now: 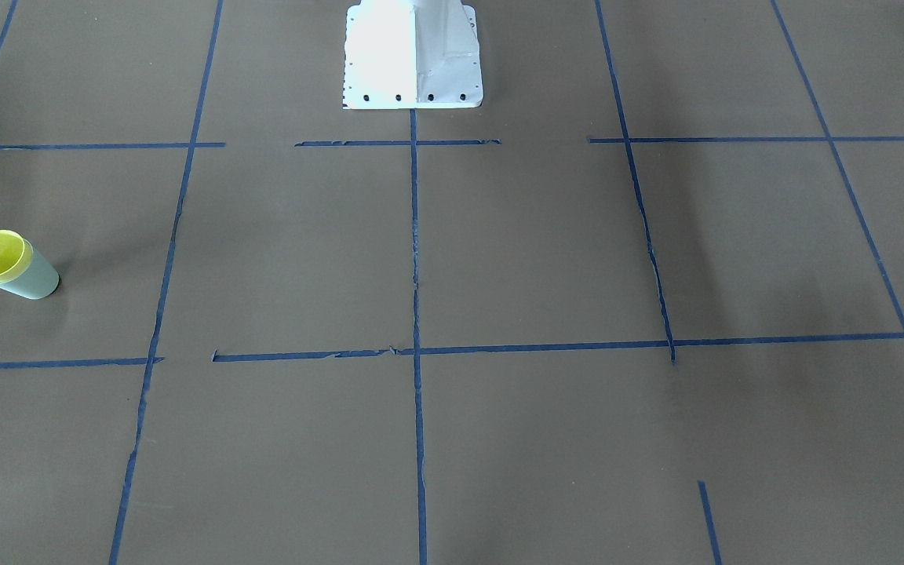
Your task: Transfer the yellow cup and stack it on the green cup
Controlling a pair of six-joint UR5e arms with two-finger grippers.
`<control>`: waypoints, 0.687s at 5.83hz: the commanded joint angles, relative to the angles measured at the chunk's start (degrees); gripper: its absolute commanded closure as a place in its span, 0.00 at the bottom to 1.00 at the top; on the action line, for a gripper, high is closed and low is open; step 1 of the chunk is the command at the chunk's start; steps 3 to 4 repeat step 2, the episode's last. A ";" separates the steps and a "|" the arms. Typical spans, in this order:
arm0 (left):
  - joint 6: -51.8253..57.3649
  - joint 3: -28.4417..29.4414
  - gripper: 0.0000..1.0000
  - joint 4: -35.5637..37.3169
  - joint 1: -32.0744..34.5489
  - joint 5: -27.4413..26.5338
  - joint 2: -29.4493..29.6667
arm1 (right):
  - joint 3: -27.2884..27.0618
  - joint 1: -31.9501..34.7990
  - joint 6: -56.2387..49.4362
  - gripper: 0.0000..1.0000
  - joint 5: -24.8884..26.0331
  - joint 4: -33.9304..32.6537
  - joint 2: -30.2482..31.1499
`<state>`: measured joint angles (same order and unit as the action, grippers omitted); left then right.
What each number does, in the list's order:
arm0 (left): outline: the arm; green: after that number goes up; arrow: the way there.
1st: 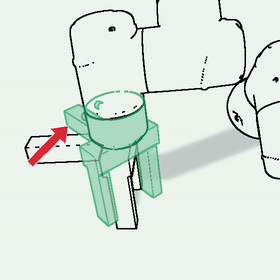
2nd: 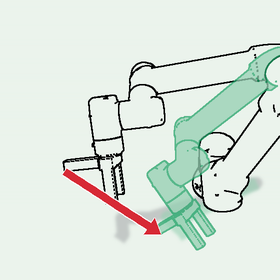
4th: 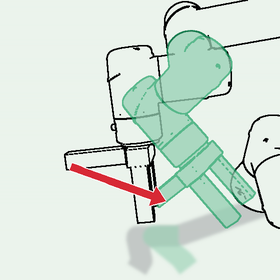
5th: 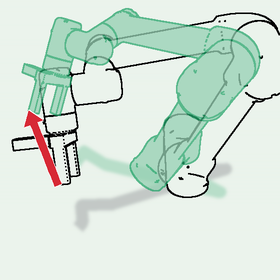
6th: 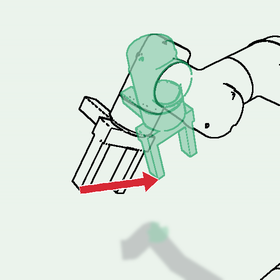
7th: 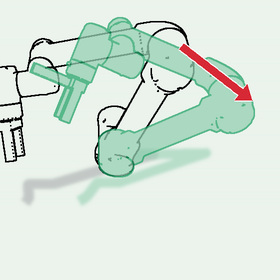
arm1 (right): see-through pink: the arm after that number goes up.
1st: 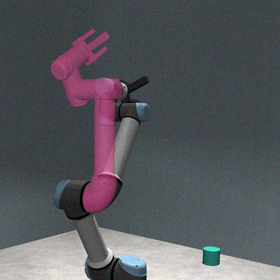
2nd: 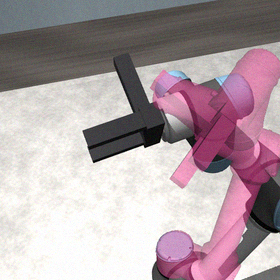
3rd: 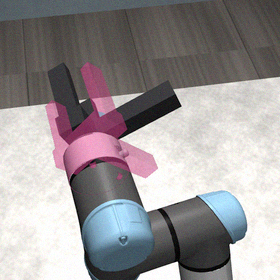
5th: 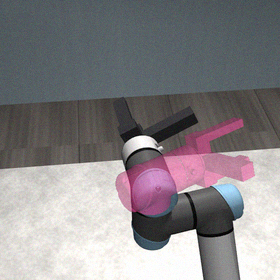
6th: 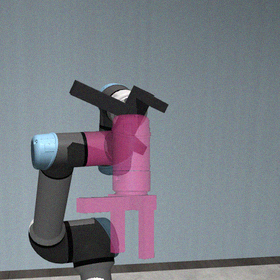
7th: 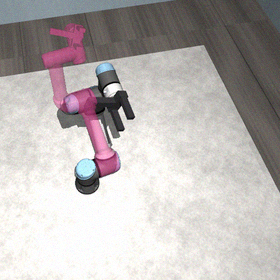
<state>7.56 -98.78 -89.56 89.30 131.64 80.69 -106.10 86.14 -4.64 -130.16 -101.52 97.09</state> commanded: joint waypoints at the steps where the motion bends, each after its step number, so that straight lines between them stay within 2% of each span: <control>1: 0.00 -0.01 0.00 0.00 0.08 0.02 -0.01 | 0.01 -0.01 -0.02 0.00 -0.01 0.00 0.03; 4: 0.00 -0.01 0.00 0.00 0.00 0.02 -0.01 | 0.01 -0.10 -0.02 0.00 -0.01 0.00 0.03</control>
